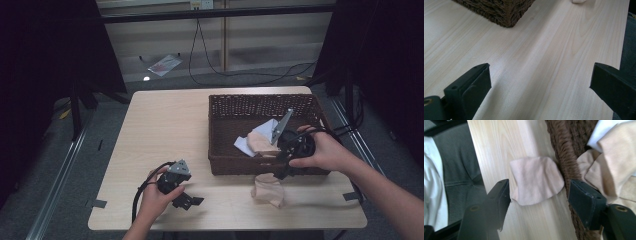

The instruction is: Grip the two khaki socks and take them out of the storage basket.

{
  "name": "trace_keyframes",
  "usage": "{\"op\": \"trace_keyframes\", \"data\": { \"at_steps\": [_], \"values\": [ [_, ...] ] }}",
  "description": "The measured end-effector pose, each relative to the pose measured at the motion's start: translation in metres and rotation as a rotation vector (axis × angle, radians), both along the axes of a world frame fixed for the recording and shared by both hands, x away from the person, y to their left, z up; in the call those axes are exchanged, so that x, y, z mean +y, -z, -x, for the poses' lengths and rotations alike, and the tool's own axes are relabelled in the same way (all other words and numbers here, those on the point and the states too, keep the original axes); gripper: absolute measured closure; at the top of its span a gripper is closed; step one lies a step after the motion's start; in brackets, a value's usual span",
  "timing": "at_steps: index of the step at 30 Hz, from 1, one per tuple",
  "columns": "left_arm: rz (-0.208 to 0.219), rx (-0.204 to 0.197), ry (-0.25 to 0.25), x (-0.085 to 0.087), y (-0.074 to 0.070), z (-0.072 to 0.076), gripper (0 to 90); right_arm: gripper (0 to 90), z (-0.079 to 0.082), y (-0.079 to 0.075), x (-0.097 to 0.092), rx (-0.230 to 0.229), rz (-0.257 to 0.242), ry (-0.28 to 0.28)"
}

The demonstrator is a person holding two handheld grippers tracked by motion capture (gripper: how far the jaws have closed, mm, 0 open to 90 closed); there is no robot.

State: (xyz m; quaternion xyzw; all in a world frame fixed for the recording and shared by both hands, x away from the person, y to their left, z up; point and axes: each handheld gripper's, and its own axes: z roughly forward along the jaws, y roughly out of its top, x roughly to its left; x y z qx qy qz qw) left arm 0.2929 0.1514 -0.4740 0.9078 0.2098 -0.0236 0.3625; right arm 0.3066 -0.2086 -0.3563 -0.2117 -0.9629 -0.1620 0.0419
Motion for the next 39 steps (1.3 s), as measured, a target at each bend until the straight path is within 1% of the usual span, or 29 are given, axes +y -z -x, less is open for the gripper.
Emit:
{"op": "trace_keyframes", "data": {
  "at_steps": [2, 3, 4, 5, 6, 7, 8, 10, 11, 12, 13, 16, 17, 18, 19, 20, 21, 23, 24, 25, 26, 27, 28, 29, 33, 34, 36, 37, 39],
  "values": [
    [-0.001, 0.002, -0.002, 0.000, 0.000, 0.000, 2.9, 30.7, -0.002, -0.005, -0.001, -0.008, 0.011, -0.001],
    [0.009, 0.005, -0.009, 0.000, 0.000, 0.001, 2.9, 30.7, -0.002, -0.005, -0.001, -0.008, 0.011, -0.001],
    [0.010, 0.004, -0.009, 0.000, 0.000, 0.001, 2.9, 29.0, -0.004, -0.009, -0.001, -0.008, 0.023, 0.010],
    [0.003, 0.002, -0.003, 0.000, 0.000, 0.000, 2.9, 29.0, -0.004, -0.009, -0.001, -0.008, 0.023, 0.010],
    [-0.015, -0.005, -0.005, 0.000, -0.001, 0.000, 2.9, 28.8, -0.004, -0.011, 0.000, -0.001, 0.026, 0.015],
    [0.001, 0.001, -0.001, 0.000, 0.000, 0.000, 2.9, 28.1, -0.006, -0.013, -0.001, -0.007, 0.031, 0.015],
    [0.004, 0.008, -0.008, -0.001, 0.000, 0.001, 2.9, 26.4, -0.007, -0.015, -0.001, -0.007, 0.032, 0.026],
    [0.011, 0.006, -0.012, -0.001, 0.001, 0.001, 2.9, 25.1, -0.009, -0.020, -0.001, -0.009, 0.022, 0.038],
    [-0.018, -0.006, -0.017, -0.001, -0.001, 0.001, 2.9, 23.8, -0.011, -0.022, -0.002, -0.014, 0.018, 0.036],
    [-0.008, 0.007, -0.004, 0.000, 0.000, 0.000, 2.9, 23.2, -0.013, -0.025, -0.003, -0.012, 0.019, 0.052],
    [-0.009, 0.006, -0.002, 0.000, 0.000, 0.000, 2.9, 22.2, -0.017, -0.029, -0.004, -0.029, 0.032, 0.054],
    [-0.008, 0.007, -0.001, 0.000, 0.000, 0.000, 2.9, 21.6, -0.021, -0.032, -0.005, -0.026, 0.031, 0.068],
    [-0.017, 0.006, -0.003, -0.001, -0.001, 0.000, 2.9, 21.6, -0.022, -0.033, -0.006, -0.029, 0.032, 0.081],
    [-0.016, 0.007, -0.003, -0.001, -0.001, 0.000, 2.9, 21.6, -0.026, -0.033, -0.008, -0.034, 0.028, 0.077],
    [-0.015, 0.006, -0.006, 0.000, -0.001, 0.000, 2.9, 20.3, -0.031, -0.032, -0.009, -0.036, 0.031, 0.097],
    [-0.015, 0.006, -0.006, 0.000, -0.001, 0.000, 2.9, 20.3, -0.031, -0.032, -0.009, -0.036, 0.031, 0.097],
    [-0.012, 0.005, -0.009, 0.000, -0.001, 0.000, 2.9, 20.2, -0.037, -0.031, -0.011, -0.031, 0.028, 0.123],
    [0.000, 0.004, -0.007, 0.000, 0.000, 0.000, 2.9, 19.0, -0.042, -0.029, -0.013, -0.042, 0.026, 0.140],
    [0.000, 0.004, -0.007, 0.000, 0.000, 0.000, 2.9, 19.0, -0.042, -0.029, -0.013, -0.042, 0.026, 0.140],
    [-0.005, 0.004, -0.006, 0.001, -0.001, 0.000, 2.9, 18.9, -0.045, -0.028, -0.013, -0.039, 0.028, 0.158],
    [0.003, 0.004, -0.007, 0.000, 0.000, 0.000, 2.9, 18.9, -0.048, -0.026, -0.014, -0.040, 0.031, 0.160],
    [-0.006, 0.004, -0.006, 0.001, -0.001, 0.000, 2.9, 18.0, -0.054, -0.021, -0.014, -0.039, 0.033, 0.176],
    [0.003, 0.004, -0.007, 0.000, 0.000, 0.000, 2.9, 18.0, -0.054, -0.021, -0.014, -0.039, 0.033, 0.176],
    [-0.004, 0.002, -0.009, 0.001, -0.001, 0.000, 2.9, 16.5, -0.059, -0.015, -0.013, -0.040, 0.043, 0.200],
    [0.001, 0.003, -0.007, 0.001, -0.001, 0.000, 2.9, 14.6, -0.066, -0.008, -0.014, -0.044, 0.040, 0.219],
    [0.002, 0.003, -0.007, 0.001, -0.001, 0.000, 2.9, 13.5, -0.070, -0.003, -0.013, -0.047, 0.042, 0.245],
    [0.002, 0.002, -0.007, 0.002, -0.001, 0.000, 2.9, 13.5, -0.073, 0.000, -0.014, -0.045, 0.043, 0.246],
    [0.004, 0.005, -0.008, 0.002, -0.001, 0.000, 2.9, 13.5, -0.076, 0.005, -0.014, -0.041, 0.049, 0.265],
    [0.006, 0.006, -0.009, 0.002, -0.001, 0.000, 2.9, 13.5, -0.080, 0.011, -0.015, -0.043, 0.053, 0.268]
  ]
}}
